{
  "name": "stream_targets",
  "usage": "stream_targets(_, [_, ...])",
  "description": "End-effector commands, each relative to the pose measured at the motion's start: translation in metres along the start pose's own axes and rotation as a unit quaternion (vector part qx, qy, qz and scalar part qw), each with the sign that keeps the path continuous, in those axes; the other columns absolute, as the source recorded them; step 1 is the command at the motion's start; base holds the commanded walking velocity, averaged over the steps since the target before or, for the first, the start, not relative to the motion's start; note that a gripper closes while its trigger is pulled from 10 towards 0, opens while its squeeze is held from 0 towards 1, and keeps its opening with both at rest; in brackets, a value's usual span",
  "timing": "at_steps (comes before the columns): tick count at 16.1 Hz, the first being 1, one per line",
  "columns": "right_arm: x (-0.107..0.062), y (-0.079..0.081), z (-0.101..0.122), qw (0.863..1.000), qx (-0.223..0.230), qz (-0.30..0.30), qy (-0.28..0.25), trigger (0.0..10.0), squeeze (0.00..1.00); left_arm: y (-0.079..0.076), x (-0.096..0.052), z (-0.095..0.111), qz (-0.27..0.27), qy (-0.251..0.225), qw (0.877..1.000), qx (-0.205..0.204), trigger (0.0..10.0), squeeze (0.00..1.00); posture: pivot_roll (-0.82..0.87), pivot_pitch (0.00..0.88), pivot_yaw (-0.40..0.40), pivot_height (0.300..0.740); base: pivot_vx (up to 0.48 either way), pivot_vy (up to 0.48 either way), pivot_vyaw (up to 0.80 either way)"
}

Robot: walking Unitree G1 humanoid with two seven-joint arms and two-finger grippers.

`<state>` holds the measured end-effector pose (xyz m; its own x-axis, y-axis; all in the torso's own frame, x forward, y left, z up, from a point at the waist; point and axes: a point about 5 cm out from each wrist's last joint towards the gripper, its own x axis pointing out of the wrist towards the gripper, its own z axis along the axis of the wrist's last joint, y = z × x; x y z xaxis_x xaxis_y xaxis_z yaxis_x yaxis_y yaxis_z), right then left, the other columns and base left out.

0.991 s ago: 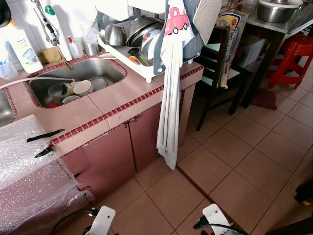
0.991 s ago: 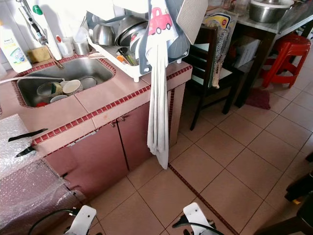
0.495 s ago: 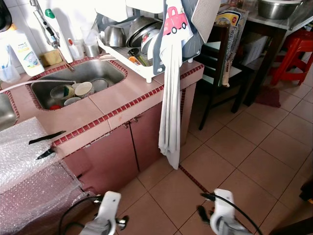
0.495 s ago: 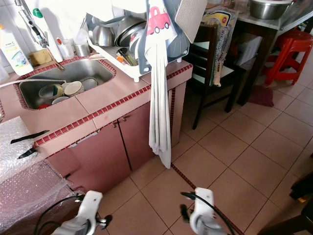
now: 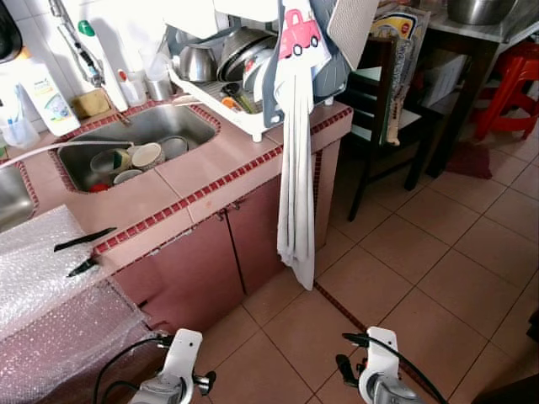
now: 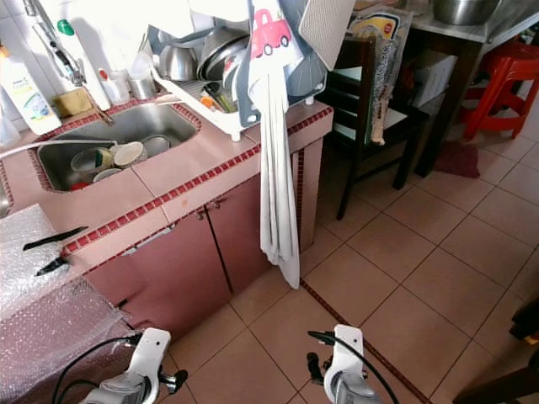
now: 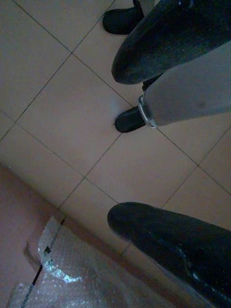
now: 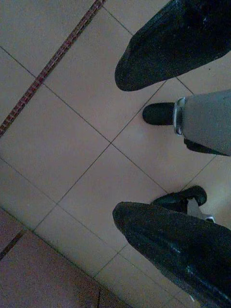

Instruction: Kitchen organization

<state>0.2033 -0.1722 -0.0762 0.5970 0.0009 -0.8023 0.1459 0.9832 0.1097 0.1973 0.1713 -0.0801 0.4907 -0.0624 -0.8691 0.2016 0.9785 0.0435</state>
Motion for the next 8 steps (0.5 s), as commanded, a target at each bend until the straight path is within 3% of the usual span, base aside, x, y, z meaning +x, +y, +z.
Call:
stream_targets(1, [-0.0001,-0.0003,-0.0006,1.0,-0.003,0.0,0.001,10.0,0.0,0.006,-0.0008,-0.0006,0.005,0.004,1.0,0.002,10.0,0.0,-0.16,0.0,0.112,0.74,0.0,0.0,0.0])
stream_targets(8, [-0.0008,-0.0082,0.0003,0.999,-0.04,-0.002,0.008,10.0,0.0,0.0006,0.0,-0.0008,0.006,0.003,1.0,-0.007,10.0,0.0,-0.15,0.0,0.051,0.74,0.0,0.0,0.0])
